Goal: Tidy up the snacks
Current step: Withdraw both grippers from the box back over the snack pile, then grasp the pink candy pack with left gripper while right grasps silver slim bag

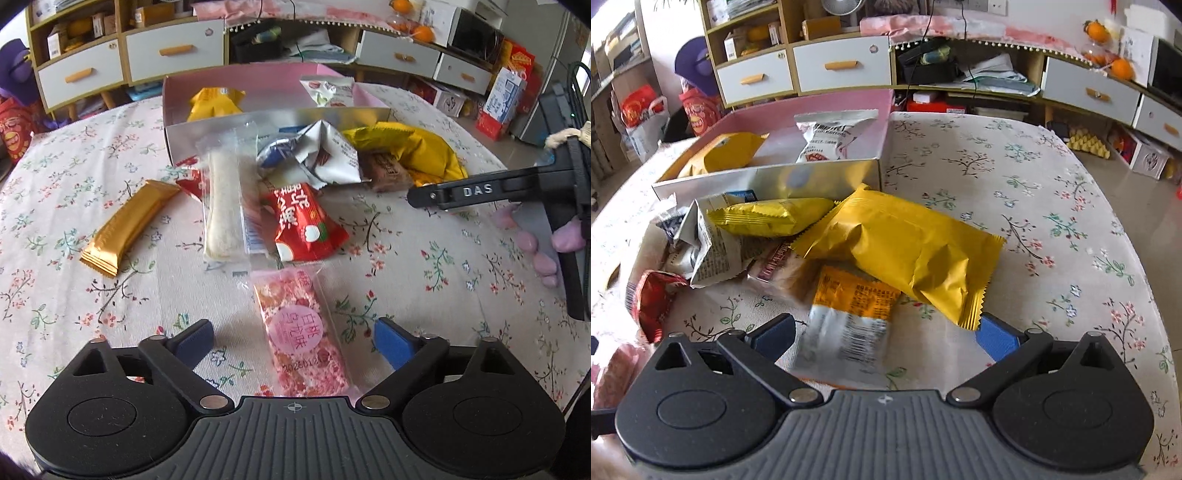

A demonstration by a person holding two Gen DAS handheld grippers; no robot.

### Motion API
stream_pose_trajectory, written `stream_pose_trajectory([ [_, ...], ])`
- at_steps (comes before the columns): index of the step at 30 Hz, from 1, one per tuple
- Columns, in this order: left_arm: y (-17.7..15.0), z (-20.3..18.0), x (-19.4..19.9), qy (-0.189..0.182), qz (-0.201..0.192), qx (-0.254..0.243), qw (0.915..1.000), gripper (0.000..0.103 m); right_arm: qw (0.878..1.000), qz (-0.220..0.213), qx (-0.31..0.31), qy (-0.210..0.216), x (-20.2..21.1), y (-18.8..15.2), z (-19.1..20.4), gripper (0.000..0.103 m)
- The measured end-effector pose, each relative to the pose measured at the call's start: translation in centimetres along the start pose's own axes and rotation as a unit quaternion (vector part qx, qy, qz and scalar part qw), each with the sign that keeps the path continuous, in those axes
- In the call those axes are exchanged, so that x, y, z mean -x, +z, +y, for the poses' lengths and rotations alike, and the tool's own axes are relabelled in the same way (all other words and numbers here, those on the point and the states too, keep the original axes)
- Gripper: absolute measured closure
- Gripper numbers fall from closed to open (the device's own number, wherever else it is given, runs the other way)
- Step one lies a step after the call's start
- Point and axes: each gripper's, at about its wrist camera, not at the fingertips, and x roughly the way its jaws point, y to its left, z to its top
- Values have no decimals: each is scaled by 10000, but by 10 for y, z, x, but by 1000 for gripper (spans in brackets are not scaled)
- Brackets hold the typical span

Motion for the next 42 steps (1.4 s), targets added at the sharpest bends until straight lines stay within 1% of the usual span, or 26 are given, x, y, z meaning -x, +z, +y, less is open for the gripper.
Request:
stream_pose_trajectory([
  [1, 0, 0, 0, 17, 5, 5, 10000, 16, 10000, -3, 41, -75, -1, 0, 3, 0],
  [2, 0, 1, 0, 41, -13, -9, 10000, 20, 9999, 4, 72, -145, -1, -1, 6, 0],
  [7, 2, 3, 2, 86, -48, 9, 10000, 35, 9997, 96, -15, -240, -1, 1, 6, 0],
  [9, 3, 4, 2, 120, -51, 31, 9999, 45, 9995, 144, -5, -263, 0, 1, 7, 1],
  [10, 4, 5, 3, 127, -57, 47, 9999, 48, 9995, 167, -14, -279, 1, 1, 8, 3],
  [12, 4, 6, 4, 216, -83, 113, 9997, 67, 9993, 221, -51, -284, 3, 1, 8, 5],
  [14, 5, 9, 5, 274, -66, 206, 9994, 71, 9991, 300, -94, -270, 6, 1, 9, 13],
  [15, 6, 10, 6, 261, -51, 248, 9993, 72, 9991, 312, -52, -269, 8, 1, 9, 16],
  [17, 6, 11, 6, 266, -37, 309, 9992, 73, 9992, 303, -9, -276, 11, 1, 9, 30],
  [18, 6, 11, 7, 275, -26, 320, 9991, 73, 9992, 306, 3, -272, 11, 1, 8, 34],
  [20, 5, 10, 8, 275, -10, 334, 9991, 73, 9992, 294, 80, -274, 14, 1, 8, 49],
  [21, 5, 10, 10, 262, -3, 337, 9991, 73, 9992, 294, 117, -261, 15, 1, 8, 53],
  [23, 4, 10, 12, 226, -10, 360, 9991, 73, 9991, 306, 225, -204, 17, 0, 9, 70],
  [26, 2, 12, 18, 181, -39, 383, 9991, 73, 9985, 375, 394, -65, 21, -1, 13, 87],
  [29, 0, 14, 22, 158, -29, 368, 9992, 73, 9977, 452, 507, 57, 24, -3, 17, 92],
  [36, -3, 23, 31, 115, -45, 469, 9988, 73, 9961, 518, 655, 297, 32, -3, 26, 93],
  [42, -3, 26, 38, 81, -101, 506, 9986, 73, 9948, 411, 787, 491, 40, -1, 36, 94],
])
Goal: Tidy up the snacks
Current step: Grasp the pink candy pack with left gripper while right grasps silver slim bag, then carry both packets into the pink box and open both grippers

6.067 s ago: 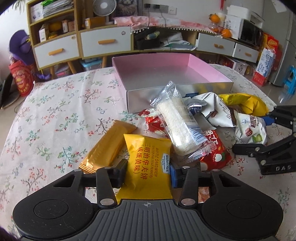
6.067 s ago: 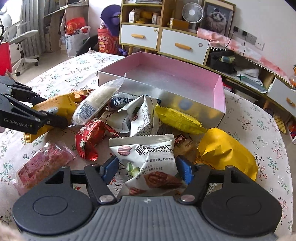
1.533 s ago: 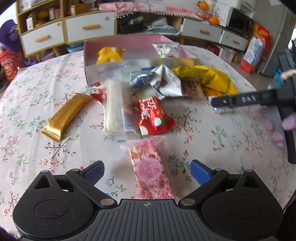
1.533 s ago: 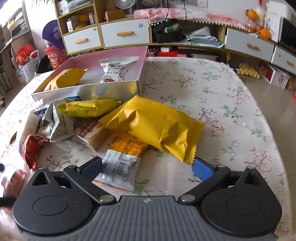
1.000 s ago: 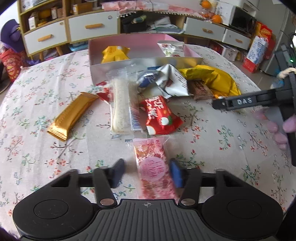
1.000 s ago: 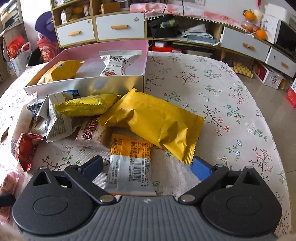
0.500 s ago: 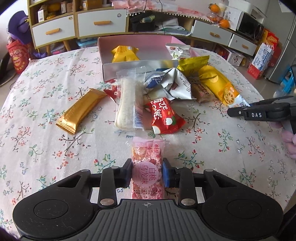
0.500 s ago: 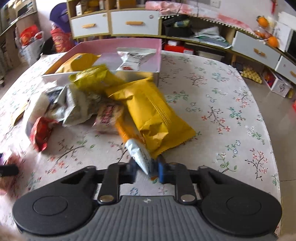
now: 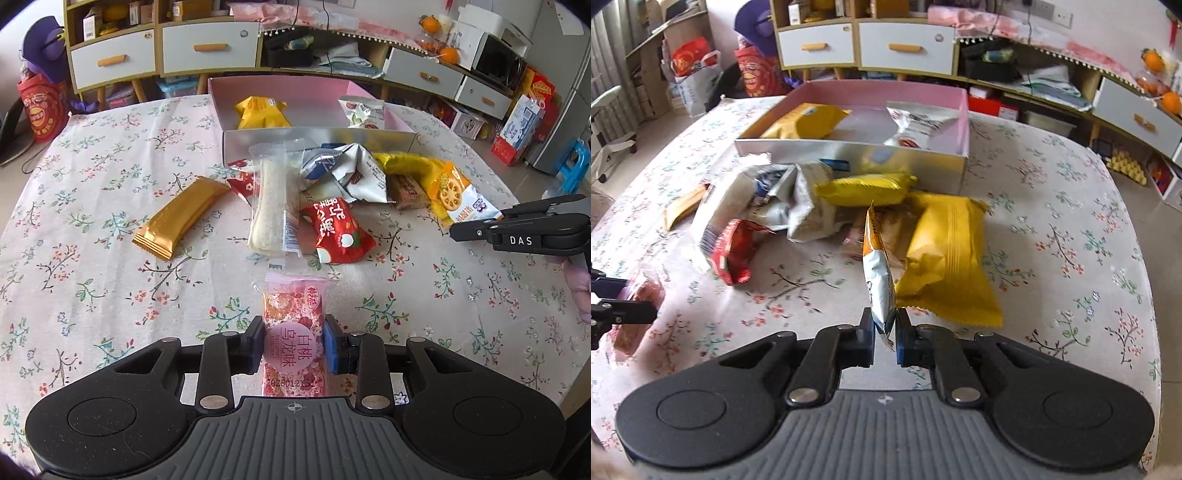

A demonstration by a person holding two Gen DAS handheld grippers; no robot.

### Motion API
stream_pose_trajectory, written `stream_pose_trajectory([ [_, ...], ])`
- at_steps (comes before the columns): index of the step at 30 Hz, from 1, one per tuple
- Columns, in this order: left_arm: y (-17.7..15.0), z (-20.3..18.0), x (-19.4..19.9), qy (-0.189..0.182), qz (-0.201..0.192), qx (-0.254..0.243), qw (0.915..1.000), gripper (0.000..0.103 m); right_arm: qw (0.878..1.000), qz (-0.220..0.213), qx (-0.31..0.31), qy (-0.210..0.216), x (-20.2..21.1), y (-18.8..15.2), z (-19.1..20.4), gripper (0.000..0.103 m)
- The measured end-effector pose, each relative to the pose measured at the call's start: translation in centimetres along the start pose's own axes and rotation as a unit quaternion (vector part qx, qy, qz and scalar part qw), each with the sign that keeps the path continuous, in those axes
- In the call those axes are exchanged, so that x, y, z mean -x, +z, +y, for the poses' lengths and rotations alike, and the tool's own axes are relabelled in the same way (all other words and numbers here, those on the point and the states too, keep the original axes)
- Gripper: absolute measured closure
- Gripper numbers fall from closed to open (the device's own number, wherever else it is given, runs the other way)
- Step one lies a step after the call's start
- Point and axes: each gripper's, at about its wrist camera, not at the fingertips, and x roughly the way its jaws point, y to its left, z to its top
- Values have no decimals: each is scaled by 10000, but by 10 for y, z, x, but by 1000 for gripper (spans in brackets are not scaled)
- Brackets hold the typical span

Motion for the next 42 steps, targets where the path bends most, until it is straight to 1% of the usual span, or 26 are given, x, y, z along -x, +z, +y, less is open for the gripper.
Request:
stream_pose_trajectory([
  [10, 14, 6, 10, -15, -255, 230, 9994, 73, 9991, -306, -94, 289, 15, 18, 15, 94],
  [16, 31, 8, 12, -100, -399, 453, 9981, 73, 9983, -425, -228, 329, 17, 31, 17, 94],
  [23, 53, 10, 10, -194, -592, 767, 9951, 73, 9976, -540, -238, 348, 16, 45, 22, 94],
  [26, 63, 12, 9, -184, -693, 856, 9937, 73, 9970, -596, -334, 357, 15, 51, 21, 94],
  [28, 70, 15, 6, -196, -737, 964, 9924, 73, 9965, -636, -418, 350, 14, 56, 19, 94],
  [31, 81, 19, -1, -240, -816, 1186, 9893, 74, 9963, -725, -422, 208, 13, 61, 17, 94],
  [34, 94, 21, -10, -328, -913, 1405, 9853, 74, 9955, -771, -523, 197, 10, 66, 13, 94],
  [42, 128, 14, -37, -436, -1096, 1686, 9786, 73, 9928, -879, -772, 239, -6, 82, 8, 94],
])
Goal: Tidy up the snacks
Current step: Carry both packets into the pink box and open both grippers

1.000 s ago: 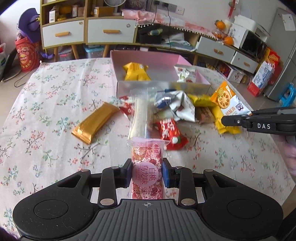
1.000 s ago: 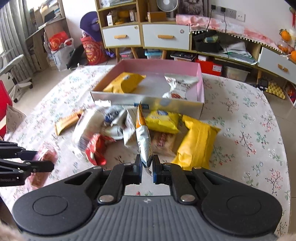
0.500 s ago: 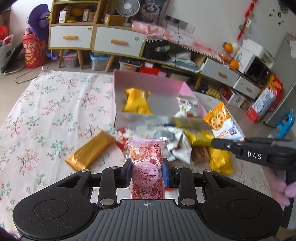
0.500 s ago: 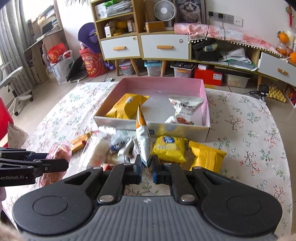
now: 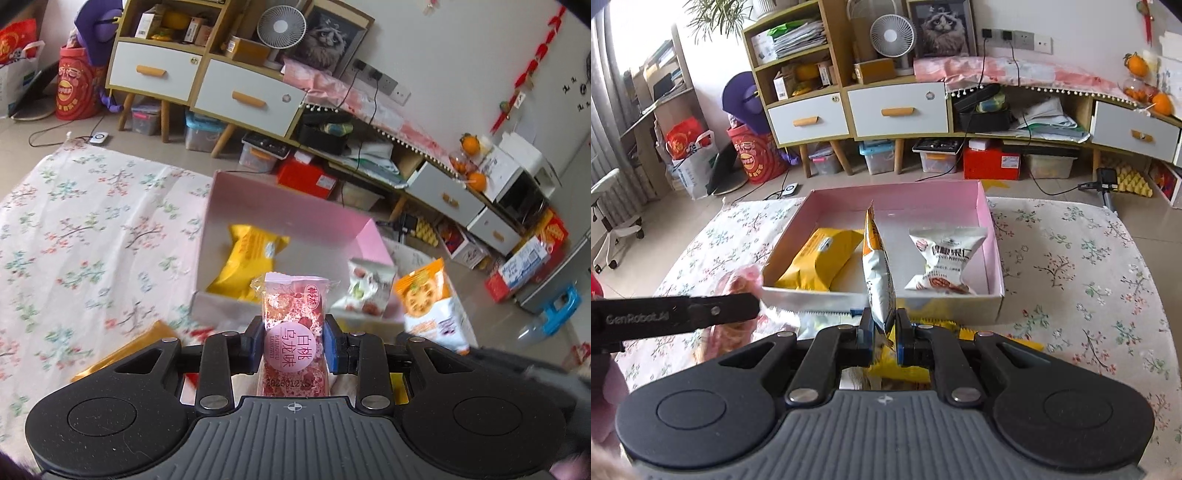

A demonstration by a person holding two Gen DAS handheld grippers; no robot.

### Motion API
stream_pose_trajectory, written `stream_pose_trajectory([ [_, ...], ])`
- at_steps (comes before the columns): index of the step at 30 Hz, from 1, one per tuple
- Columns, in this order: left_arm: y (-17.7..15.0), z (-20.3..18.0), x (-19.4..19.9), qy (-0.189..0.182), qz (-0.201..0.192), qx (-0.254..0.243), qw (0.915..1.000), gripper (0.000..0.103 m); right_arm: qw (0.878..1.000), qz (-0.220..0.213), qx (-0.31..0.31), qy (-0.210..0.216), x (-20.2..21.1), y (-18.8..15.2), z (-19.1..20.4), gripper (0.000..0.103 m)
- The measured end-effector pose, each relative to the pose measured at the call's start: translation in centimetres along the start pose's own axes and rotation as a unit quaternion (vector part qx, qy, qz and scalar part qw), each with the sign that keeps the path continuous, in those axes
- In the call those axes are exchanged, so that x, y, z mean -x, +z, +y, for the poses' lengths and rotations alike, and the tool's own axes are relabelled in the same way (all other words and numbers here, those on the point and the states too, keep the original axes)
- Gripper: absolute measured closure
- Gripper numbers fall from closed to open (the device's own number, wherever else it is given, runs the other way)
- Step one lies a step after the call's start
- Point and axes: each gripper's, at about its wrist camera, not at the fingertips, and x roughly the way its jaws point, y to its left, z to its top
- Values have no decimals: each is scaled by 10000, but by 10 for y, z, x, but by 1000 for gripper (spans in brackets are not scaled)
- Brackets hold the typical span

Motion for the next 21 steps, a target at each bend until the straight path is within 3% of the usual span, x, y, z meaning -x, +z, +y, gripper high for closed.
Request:
stream_pose_trajectory([
  [7, 21, -17, -26, 14, -57, -199, 9998, 73, 9999, -1, 105, -9, -21, 10, 3, 94],
  [14, 32, -21, -64, 27, 152, -334, 9993, 73, 9996, 127, -128, 237, -41, 20, -6, 94],
  [21, 41, -22, -86, 287, 196, -406, 9986, 73, 9993, 255, -193, 202, -55, 20, -13, 94],
])
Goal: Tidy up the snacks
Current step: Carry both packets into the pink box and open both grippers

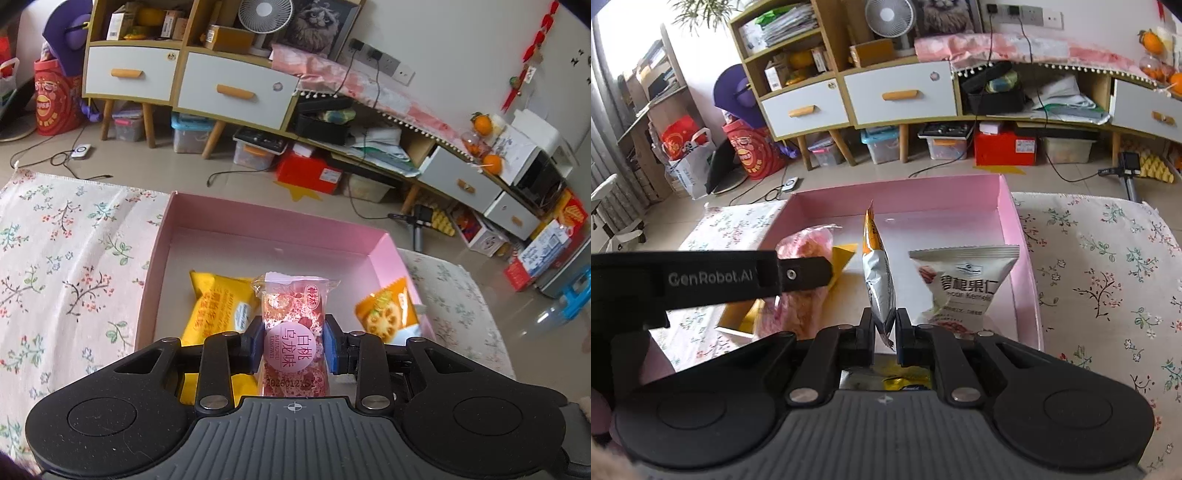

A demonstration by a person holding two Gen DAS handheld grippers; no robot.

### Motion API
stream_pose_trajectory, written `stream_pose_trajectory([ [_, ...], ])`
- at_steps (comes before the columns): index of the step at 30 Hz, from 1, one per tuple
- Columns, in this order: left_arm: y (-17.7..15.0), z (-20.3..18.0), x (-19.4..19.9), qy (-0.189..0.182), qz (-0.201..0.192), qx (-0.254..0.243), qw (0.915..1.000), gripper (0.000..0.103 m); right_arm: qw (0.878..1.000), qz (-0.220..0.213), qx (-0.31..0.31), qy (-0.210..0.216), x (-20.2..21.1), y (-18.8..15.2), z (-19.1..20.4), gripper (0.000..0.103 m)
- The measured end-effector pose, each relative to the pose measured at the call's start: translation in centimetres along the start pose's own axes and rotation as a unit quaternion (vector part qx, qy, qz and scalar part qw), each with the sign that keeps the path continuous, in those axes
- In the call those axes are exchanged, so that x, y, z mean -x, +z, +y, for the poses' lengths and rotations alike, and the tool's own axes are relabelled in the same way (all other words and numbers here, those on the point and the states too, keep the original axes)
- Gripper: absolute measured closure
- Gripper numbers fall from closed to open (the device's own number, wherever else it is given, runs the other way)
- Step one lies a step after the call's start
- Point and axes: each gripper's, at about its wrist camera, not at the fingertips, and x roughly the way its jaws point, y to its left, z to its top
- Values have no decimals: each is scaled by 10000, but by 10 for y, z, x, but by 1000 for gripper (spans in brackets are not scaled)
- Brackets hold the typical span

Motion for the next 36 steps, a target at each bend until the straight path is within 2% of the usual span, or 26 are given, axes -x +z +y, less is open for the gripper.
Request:
stream_pose_trajectory([
  [6, 5, -4, -14, 132, 44, -112, 9998, 73, 10000, -31, -36, -67, -1, 2, 0, 92],
  [8, 6, -3, -16, 230, 76, -87, 9997, 71, 9998, -99, -67, -126, 0, 2, 0, 81],
  [10, 6, -2, -14, 161, 73, -24, 9998, 68, 9998, -111, -77, -138, 2, 2, -1, 71],
  [12, 4, 0, -11, 177, 55, 5, 9998, 60, 9998, -109, -92, -121, 5, 2, -3, 70],
  [17, -1, -1, 1, 223, 67, -53, 9997, 54, 9997, -116, -112, -158, 11, 3, -8, 58],
  [21, -6, -3, 16, 282, 52, -173, 9994, 47, 9997, -166, -101, -163, 20, 2, -10, 53],
  [26, -15, -2, 36, 306, 58, -203, 9993, 38, 9994, -270, -100, -217, 34, -1, -11, 38],
  [31, -29, -1, 54, 317, 118, -278, 9990, 31, 9990, -353, -14, -289, 47, -8, -10, 27],
  [36, -43, -4, 75, 354, 135, -482, 9981, 19, 9987, -382, 69, -344, 60, -17, -11, 16],
])
